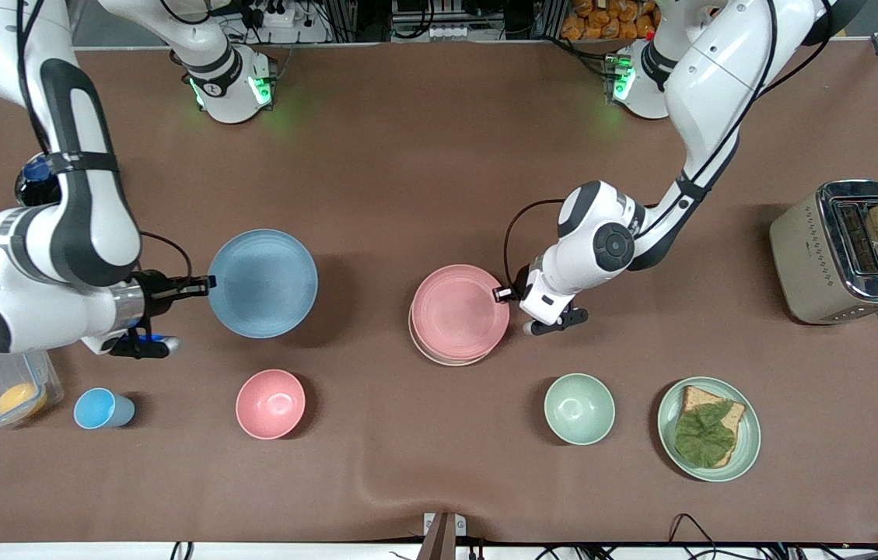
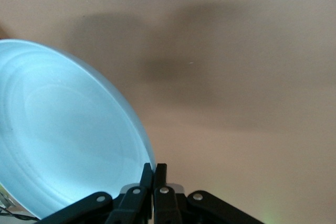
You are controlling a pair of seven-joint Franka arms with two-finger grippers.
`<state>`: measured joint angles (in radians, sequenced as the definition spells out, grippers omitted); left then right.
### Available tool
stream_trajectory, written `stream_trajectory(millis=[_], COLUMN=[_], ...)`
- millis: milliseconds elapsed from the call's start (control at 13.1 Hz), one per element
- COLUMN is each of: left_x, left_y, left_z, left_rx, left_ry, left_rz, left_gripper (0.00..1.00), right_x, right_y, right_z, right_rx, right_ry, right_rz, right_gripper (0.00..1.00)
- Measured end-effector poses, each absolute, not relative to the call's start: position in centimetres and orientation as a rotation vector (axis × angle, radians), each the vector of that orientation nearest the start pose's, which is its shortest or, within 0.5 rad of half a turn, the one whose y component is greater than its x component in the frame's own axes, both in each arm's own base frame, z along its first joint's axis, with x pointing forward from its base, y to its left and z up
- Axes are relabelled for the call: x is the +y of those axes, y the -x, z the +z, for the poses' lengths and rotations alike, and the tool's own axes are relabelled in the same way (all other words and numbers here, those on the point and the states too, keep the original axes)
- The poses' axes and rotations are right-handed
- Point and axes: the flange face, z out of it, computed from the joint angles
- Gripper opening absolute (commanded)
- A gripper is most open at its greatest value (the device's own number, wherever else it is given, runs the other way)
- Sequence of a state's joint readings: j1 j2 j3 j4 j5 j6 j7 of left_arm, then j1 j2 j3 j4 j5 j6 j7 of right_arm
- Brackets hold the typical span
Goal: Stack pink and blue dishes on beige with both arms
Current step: 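Release the pink plate with the left gripper while the right gripper carries the blue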
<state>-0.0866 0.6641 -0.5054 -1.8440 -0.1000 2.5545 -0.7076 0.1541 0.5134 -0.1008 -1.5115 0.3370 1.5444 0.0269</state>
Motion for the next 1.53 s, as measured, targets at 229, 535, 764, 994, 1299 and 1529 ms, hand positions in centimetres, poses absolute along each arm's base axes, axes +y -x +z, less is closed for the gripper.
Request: stream_trajectory(millis=[229,535,764,994,1299,1529], left_x=[-34.5,-34.7,-34.9,-35.0,-35.1,-35.4], left_y=[-56.3,-56.4,-56.3,-56.3,-56.5,-56.8], left_z=[21.3,20.5,20.3,20.2,20.3,20.9], left_rx=[-0.54,-0.531,-0.527,-0.524,-0.527,-0.527], left_ry=[3.452,3.451,3.453,3.453,3.457,3.468], left_rz=[0.221,0.229,0.232,0.233,0.228,0.206], left_gripper=[0.0,0.0,0.0,0.17,0.61,1.0], right_x=[11.8,12.1,12.0,12.0,12.0,12.0], right_y=[-63.2,-63.3,-63.4,-63.4,-63.4,-63.4], right_z=[33.6,33.2,33.3,33.3,33.3,33.3], right_rx=[0.079,0.097,0.102,0.102,0.103,0.104], right_ry=[2.786,2.783,2.781,2.779,2.779,2.777], right_rz=[0.716,0.716,0.714,0.712,0.712,0.712], right_gripper=[0.0,0.0,0.0,0.0,0.0,0.0])
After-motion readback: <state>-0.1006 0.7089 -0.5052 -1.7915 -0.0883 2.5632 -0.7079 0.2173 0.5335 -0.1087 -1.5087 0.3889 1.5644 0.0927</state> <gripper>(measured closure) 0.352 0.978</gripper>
